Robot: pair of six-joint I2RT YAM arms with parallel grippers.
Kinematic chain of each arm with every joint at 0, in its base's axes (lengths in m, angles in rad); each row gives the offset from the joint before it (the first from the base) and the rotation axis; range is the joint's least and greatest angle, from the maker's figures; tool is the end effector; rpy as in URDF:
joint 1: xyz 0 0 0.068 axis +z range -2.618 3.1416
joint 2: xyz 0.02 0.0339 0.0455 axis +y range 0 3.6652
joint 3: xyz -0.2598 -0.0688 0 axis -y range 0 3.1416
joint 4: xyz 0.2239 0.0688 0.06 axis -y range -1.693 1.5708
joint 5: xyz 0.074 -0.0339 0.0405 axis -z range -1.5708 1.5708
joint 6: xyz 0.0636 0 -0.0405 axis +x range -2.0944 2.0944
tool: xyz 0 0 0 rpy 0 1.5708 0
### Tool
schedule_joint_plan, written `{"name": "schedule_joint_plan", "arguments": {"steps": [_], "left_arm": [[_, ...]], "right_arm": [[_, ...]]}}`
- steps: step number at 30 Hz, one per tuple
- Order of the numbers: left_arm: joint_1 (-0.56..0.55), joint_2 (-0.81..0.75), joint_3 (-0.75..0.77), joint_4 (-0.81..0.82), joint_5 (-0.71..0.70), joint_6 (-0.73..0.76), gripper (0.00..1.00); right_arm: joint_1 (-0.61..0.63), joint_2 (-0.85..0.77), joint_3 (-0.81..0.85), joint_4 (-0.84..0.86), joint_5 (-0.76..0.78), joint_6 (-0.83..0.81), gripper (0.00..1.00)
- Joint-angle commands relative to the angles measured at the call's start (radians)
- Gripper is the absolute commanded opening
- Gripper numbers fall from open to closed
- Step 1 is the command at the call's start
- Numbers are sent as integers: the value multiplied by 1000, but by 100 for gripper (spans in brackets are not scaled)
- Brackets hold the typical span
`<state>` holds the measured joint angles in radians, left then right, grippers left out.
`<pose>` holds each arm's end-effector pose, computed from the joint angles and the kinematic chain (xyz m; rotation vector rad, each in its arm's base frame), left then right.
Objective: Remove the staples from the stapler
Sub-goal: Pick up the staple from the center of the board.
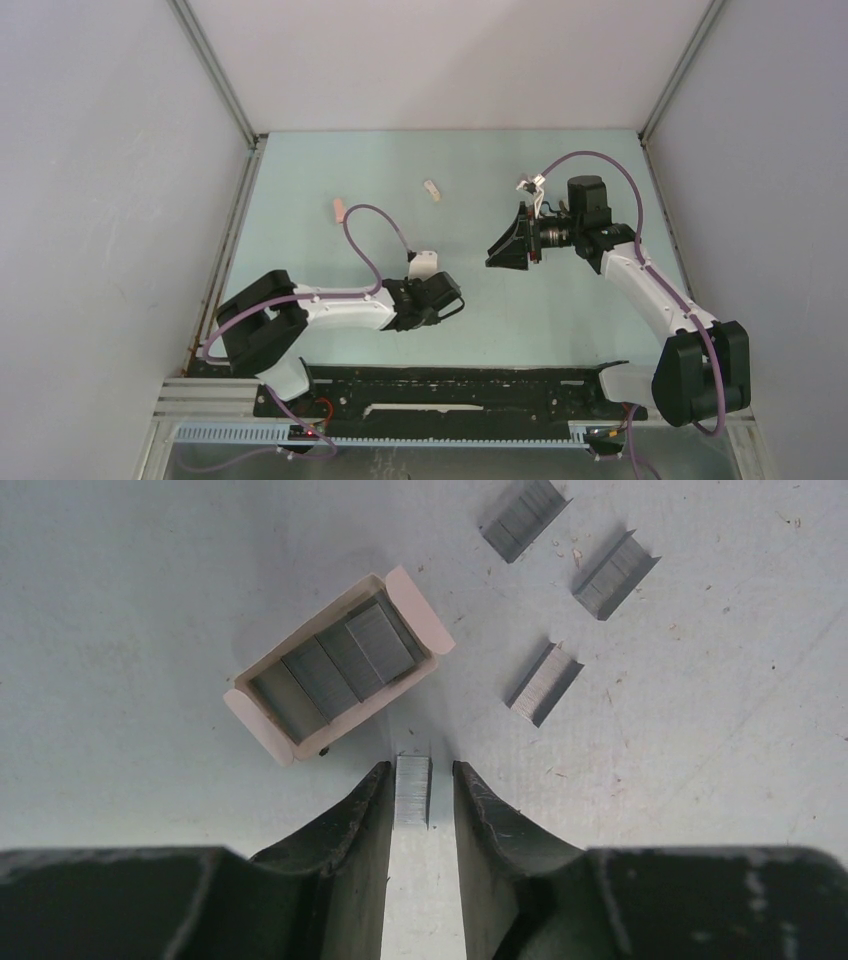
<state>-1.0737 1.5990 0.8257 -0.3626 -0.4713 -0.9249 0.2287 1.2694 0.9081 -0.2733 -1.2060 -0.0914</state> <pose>0.1611 -0.2363 0.1412 0.0539 2.5168 -0.1407 0.2314 0.1149 0.2812 -0.9642 1.7860 1.3832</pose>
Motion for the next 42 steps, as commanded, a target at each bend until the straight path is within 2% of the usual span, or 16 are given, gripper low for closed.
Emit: {"name": "schedule_joint_plan", "arguments": {"steps": [1, 6, 17, 42], "left_arm": [[-8, 29, 27, -25, -12, -19, 33], [-8, 35, 22, -20, 2, -20, 33], [-7, 1, -21, 28, 26, -26, 20], [27, -143, -171, 264, 108, -49, 15]], "right_arm": [[-5, -19, 37, -1, -20, -4, 56], [-4, -21, 36, -1, -19, -1, 56], [-6, -21, 37, -1, -20, -1, 56], [-12, -10, 36, -3, -24, 7, 56]]}}
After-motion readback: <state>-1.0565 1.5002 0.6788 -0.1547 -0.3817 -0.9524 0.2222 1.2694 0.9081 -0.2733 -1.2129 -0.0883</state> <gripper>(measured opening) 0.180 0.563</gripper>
